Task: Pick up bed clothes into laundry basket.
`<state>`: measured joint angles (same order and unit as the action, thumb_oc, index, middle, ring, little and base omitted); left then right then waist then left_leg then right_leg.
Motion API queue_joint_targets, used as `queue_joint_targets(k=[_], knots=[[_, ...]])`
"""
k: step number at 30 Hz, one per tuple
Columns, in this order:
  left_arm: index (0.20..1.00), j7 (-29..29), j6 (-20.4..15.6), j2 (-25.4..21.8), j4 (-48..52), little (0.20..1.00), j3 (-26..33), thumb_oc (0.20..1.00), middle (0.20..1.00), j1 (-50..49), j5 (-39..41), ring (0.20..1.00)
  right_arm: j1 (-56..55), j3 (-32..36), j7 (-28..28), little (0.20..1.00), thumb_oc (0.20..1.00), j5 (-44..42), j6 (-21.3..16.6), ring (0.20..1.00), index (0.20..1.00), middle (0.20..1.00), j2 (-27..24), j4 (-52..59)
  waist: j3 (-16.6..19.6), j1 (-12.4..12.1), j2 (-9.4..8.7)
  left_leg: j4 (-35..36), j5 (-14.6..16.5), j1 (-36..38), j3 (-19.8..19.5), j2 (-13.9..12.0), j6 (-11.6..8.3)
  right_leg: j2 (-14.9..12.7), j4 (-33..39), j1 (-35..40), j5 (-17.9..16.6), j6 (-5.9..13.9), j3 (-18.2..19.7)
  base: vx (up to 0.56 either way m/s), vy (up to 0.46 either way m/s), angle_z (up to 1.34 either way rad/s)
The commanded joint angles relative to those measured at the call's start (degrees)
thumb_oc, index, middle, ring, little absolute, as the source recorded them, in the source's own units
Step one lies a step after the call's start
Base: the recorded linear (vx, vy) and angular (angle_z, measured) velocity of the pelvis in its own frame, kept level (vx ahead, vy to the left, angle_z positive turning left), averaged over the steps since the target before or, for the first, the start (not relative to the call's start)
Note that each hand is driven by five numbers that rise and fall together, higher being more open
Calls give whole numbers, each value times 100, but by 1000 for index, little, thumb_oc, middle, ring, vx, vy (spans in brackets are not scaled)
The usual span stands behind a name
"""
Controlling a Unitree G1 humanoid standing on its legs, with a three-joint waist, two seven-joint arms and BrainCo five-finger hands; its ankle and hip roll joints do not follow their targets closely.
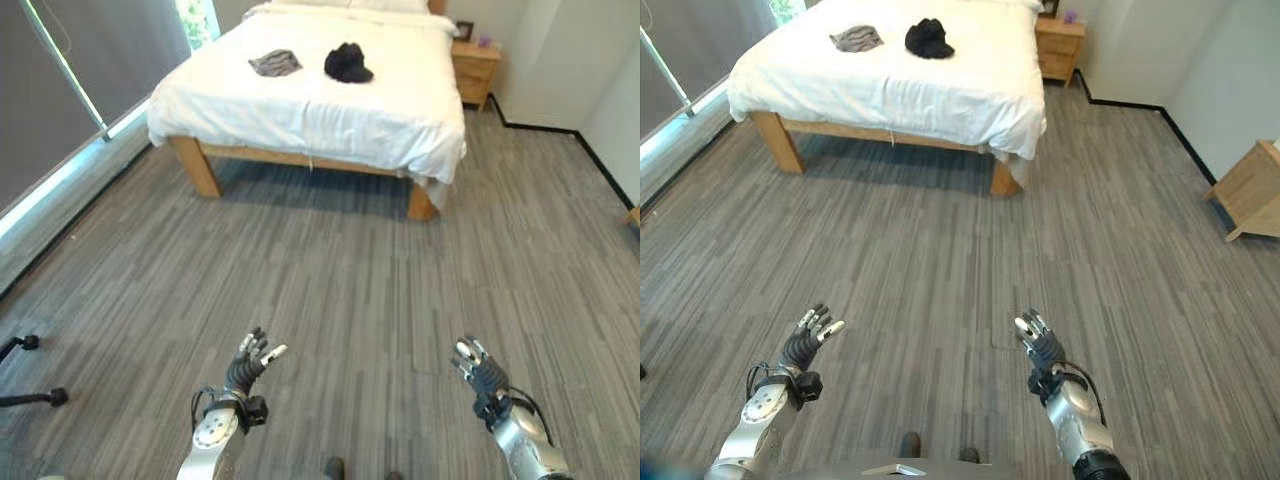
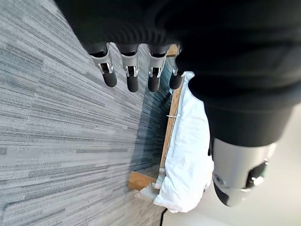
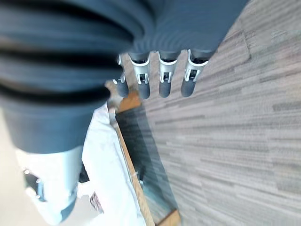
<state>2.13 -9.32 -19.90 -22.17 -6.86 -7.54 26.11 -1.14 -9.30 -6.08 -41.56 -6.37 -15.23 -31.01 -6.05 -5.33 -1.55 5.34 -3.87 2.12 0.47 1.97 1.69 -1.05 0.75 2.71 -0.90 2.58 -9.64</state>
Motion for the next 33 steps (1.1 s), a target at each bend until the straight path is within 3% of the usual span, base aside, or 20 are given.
queue_joint_targets(k=[1, 3, 5, 9, 10, 11, 14, 16, 18, 19, 20, 22, 23, 24, 26, 27, 28, 29, 30, 33], knots=[[1000, 65, -223, -182, 33, 1000, -30, 1000, 1000, 503, -104, 1000, 223, -186, -134, 1000, 1000, -188, -231, 1000, 1000, 1000, 16, 613, -205, -145, -257, -262, 662, 210, -358, 214, 235, -1393, -2131, -786, -939, 729, 57, 81, 287, -2], [1000, 59, -139, -233, 2, 1000, -57, 1000, 1000, 518, -296, 1000, 214, -358, -247, 1000, 1000, -246, -180, 1000, 1000, 1000, 23, 804, -433, 3, -76, -400, 697, 329, -402, 103, 338, -1311, -3383, -1644, -1055, 686, 165, 126, 195, 9], [1000, 75, -123, -212, -47, 1000, -66, 1000, 1000, 541, -334, 1000, 201, -338, -261, 1000, 1000, -225, -160, 1000, 1000, 1000, 9, 825, -473, 75, -79, -426, 716, 424, -419, 55, 315, -1173, -3303, -1854, -878, 654, 161, 211, 23, 20], [1000, 0, -146, -141, 70, 1000, -139, 1000, 1000, 501, -276, 1000, -90, -145, -320, 1000, 1000, -393, -103, 1000, 1000, 1000, -99, 849, -506, 448, -124, -298, 959, 1127, -750, -60, 110, -726, -1564, -2122, -784, 700, -22, 344, -83, 17], [1000, 0, -146, -141, 70, 1000, -139, 1000, 1000, 501, -276, 1000, -90, -145, -320, 1000, 1000, -393, -103, 1000, 1000, 1000, -99, 849, -506, 448, -124, -298, 959, 1127, -750, -60, 110, -726, -1564, -2122, -784, 700, -22, 759, -258, 46], [1000, -26, -151, -85, -1, 1000, -196, 1000, 1000, 554, -356, 1000, -335, -99, -350, 1000, 1000, -419, -63, 1000, 1000, 1000, -98, 807, -407, 660, -230, -139, 1009, 1514, -1022, -128, -47, -291, -291, -2205, -1015, 779, -26, 664, -214, 46], [1000, -26, -156, -62, 26, 1000, -239, 1000, 1000, 598, -413, 1000, -404, -61, -417, 1000, 1000, -477, -45, 1000, 1000, 1000, -100, 836, -333, 773, -178, -171, 1037, 1746, -1208, -234, -133, -215, -52, -2224, -1178, 809, -198, 517, -155, 65], [1000, -92, -156, -37, 90, 1000, -301, 1000, 1000, 558, -450, 1000, -432, -27, -505, 1000, 1000, -545, -30, 1000, 1000, 1000, -149, 806, -172, 791, -108, -470, 934, 1761, -1259, -292, -271, -245, -129, -1986, -1138, 657, -291, 502, -151, 64], [1000, -75, -161, 4, 97, 1000, -332, 1000, 1000, 505, -437, 1000, -366, -49, -493, 1000, 1000, -532, -50, 1000, 1000, 1000, -233, 774, -93, 794, -10, -1360, 197, 1563, -1198, -366, -601, -142, -317, -1810, -1004, 472, -378, 486, -143, 51], [1000, 24, -144, 98, 32, 1000, -364, 1000, 1000, 611, -214, 1000, -200, -6, -370, 1000, 1000, -744, -107, 1000, 1000, 1000, -319, 744, -103, 782, -30, -3179, -949, 952, -859, -375, -1053, -167, -400, -1428, -720, 230, -430, 639, -280, 24], [1000, -30, -134, 116, 69, 1000, -420, 1000, 1000, 639, -102, 1000, -175, 42, -310, 1000, 1000, -924, -140, 1000, 1000, 1000, -330, 791, -195, 748, -151, -4014, -1217, 376, -510, -390, -1099, -252, -343, -1171, -571, 84, -436, 636, -392, 26], [1000, -30, -94, 84, 100, 1000, -542, 1000, 1000, 773, -76, 1000, -173, 12, -236, 1000, 1000, -984, -184, 1000, 1000, 1000, -369, 800, -466, 554, -356, -5299, -1017, -507, 12, -606, -875, -229, -273, -693, -241, -179, -363, 324, -333, 13], [1000, -29, -94, 81, 99, 1000, -542, 1000, 1000, 777, -76, 1000, -171, 14, -235, 1000, 1000, -984, -184, 1000, 1000, 1000, -365, 800, -458, 562, -370, -5296, -1030, -526, 9, -590, -870, -245, -273, -707, -245, -177, -367, 528, -366, -19], [1000, 40, -71, 136, 143, 1000, -632, 1000, 1000, 991, 111, 1000, -143, 116, -40, 1000, 1000, -912, -151, 1000, 1000, 1000, -453, 786, -602, 299, -426, -5426, -672, -1619, 490, -903, -752, -199, -80, -66, 55, -234, -348, 402, -224, -3], [1000, 40, -71, 133, 142, 1000, -632, 1000, 1000, 994, 112, 1000, -142, 117, -40, 1000, 1000, -911, -150, 1000, 1000, 1000, -450, 787, -587, 310, -449, -5399, -697, -1632, 494, -878, -745, -223, -78, -85, 51, -230, -355, 399, -117, 16], [1000, -26, -84, 175, 261, 1000, -629, 1000, 1000, 1009, 422, 1000, -205, 215, -64, 1000, 1000, -946, -168, 1000, 1000, 1000, -469, 998, -530, 190, -382, -4286, -628, -2004, 598, -971, -759, -195, 67, 290, 180, -167, -331, 557, 8, -7], [1000, -41, -70, 154, 305, 1000, -642, 1000, 1000, 987, 370, 1000, -240, 230, -95, 1000, 1000, -886, -152, 1000, 1000, 1000, -488, 996, -484, 161, -385, -3915, -653, -2032, 586, -899, -741, -226, 125, 383, 224, -134, -300, 859, 78, -21], [1000, -26, -87, 78, 479, 1000, -566, 1000, 1000, 966, 268, 1000, -266, 224, -136, 1000, 1000, -714, -180, 1000, 1000, 1000, -538, 1019, -430, 56, -280, -2582, -742, -2085, 642, -839, -711, -136, 213, 589, 352, -49, -254, 582, 111, -17], [1000, -68, -65, 65, 524, 1000, -577, 1000, 1000, 941, 301, 1000, -276, 236, -133, 1000, 1000, -638, -138, 1000, 1000, 1000, -535, 1043, -391, 36, -292, -2385, -710, -1949, 558, -781, -674, -203, 210, 697, 366, -18, -227, 683, 161, -15], [1000, -36, -37, -5, 794, 1000, -368, 1000, 1000, 878, 275, 1000, -195, 161, -210, 1000, 1000, -522, -119, 1000, 1000, 1000, -502, 1064, -168, -112, -188, -336, -954, -1906, 305, -540, -748, -182, 385, 1221, 580, 184, -56, 671, 136, -22]])
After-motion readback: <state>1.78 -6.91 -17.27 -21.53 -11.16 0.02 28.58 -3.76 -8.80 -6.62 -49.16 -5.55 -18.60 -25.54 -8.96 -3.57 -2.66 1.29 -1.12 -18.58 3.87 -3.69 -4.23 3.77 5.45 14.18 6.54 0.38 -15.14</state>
